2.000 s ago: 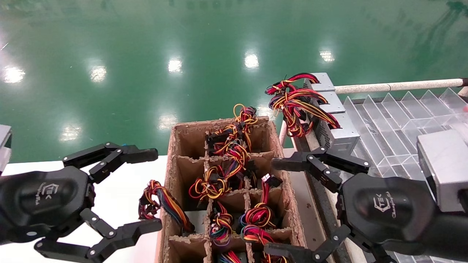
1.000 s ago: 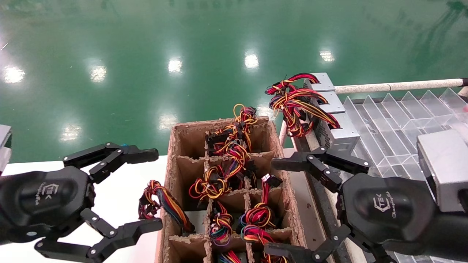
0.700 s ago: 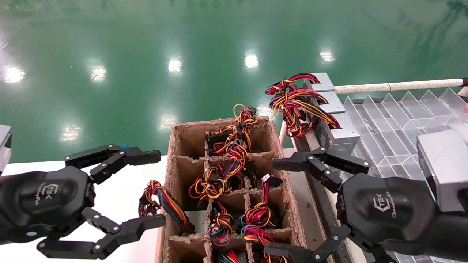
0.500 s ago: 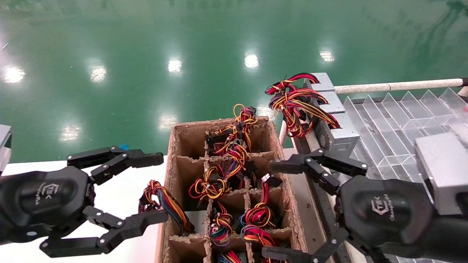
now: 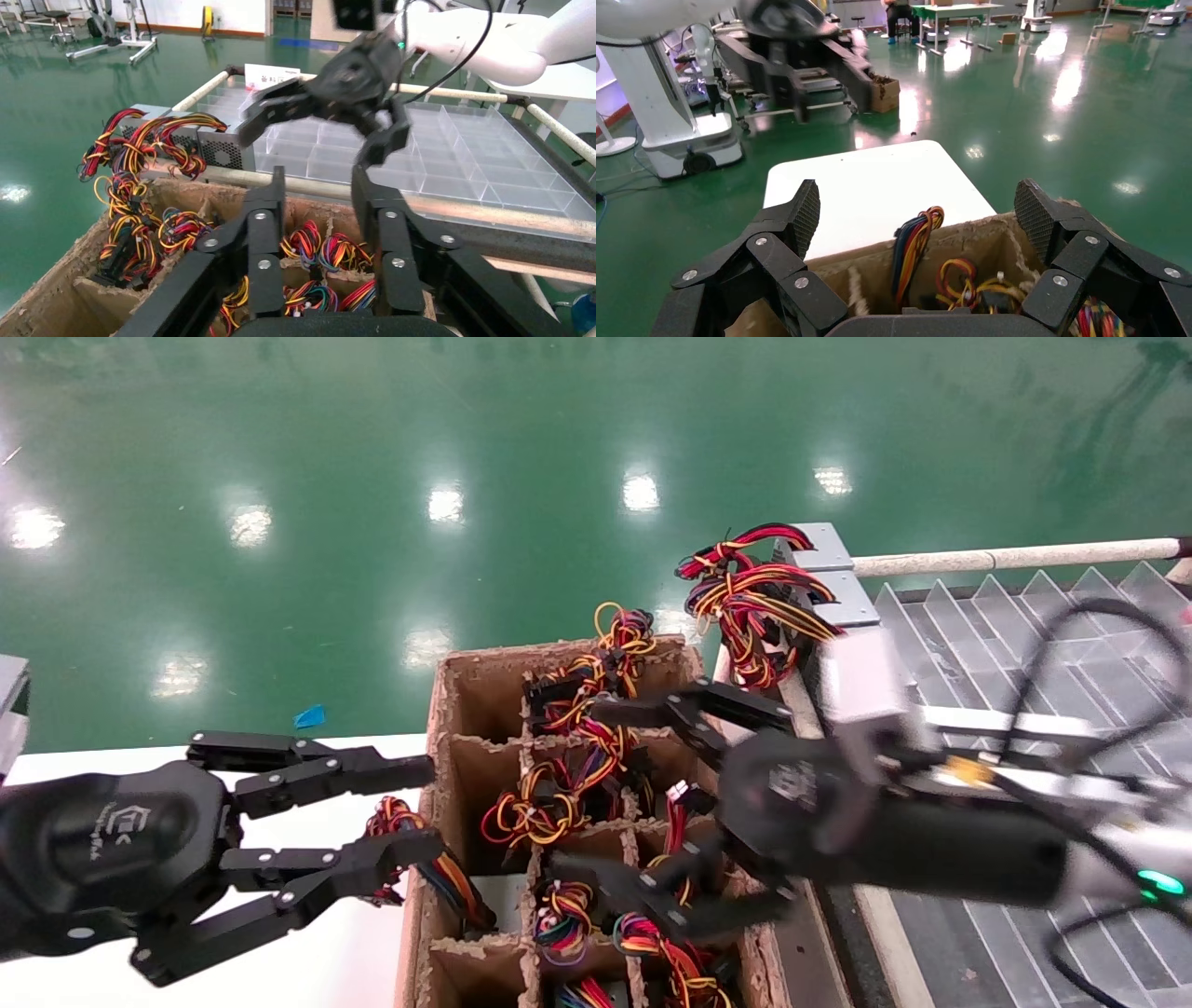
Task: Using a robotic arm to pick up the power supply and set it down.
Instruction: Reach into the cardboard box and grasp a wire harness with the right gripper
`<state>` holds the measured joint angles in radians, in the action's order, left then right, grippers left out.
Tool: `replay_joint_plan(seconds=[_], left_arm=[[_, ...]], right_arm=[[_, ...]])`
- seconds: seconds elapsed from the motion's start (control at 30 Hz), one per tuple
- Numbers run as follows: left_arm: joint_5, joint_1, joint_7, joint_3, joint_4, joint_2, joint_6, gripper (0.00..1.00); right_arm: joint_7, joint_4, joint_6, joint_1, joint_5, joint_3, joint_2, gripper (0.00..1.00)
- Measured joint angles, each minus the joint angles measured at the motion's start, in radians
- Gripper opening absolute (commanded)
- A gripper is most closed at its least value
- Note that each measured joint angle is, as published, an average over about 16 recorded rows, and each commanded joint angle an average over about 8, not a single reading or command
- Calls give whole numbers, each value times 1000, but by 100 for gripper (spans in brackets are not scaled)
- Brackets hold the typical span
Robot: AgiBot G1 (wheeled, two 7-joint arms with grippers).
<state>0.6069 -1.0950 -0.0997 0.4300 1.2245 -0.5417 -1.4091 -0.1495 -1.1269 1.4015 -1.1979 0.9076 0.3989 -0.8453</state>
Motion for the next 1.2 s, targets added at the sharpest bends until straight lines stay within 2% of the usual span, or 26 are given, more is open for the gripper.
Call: replay_joint_plan(seconds=[0.43,0.47,0.53,0.7,0.73,0.8,0.83,1.2], left_arm=[[0,0,0,0,0,0,0,0],[0,0,0,0,0,0,0,0],[0,0,0,0,0,0,0,0],[0,0,0,0,0,0,0,0],[0,0,0,0,0,0,0,0],[0,0,0,0,0,0,0,0],[0,0,0,0,0,0,0,0],[0,0,0,0,0,0,0,0]], right_arm=[[119,270,-29,-129,174,130,-272,99],[130,292,-31,-137,185,138,-290,95],[154,335,-33,-154,206,153,-325,81],[207,431,-35,-187,243,179,-390,22],[217,448,-34,-191,247,182,-400,13],[236,482,-31,-200,254,188,-417,2],[246,498,-29,-204,257,190,-424,0],[343,609,2,-234,284,211,-462,0]])
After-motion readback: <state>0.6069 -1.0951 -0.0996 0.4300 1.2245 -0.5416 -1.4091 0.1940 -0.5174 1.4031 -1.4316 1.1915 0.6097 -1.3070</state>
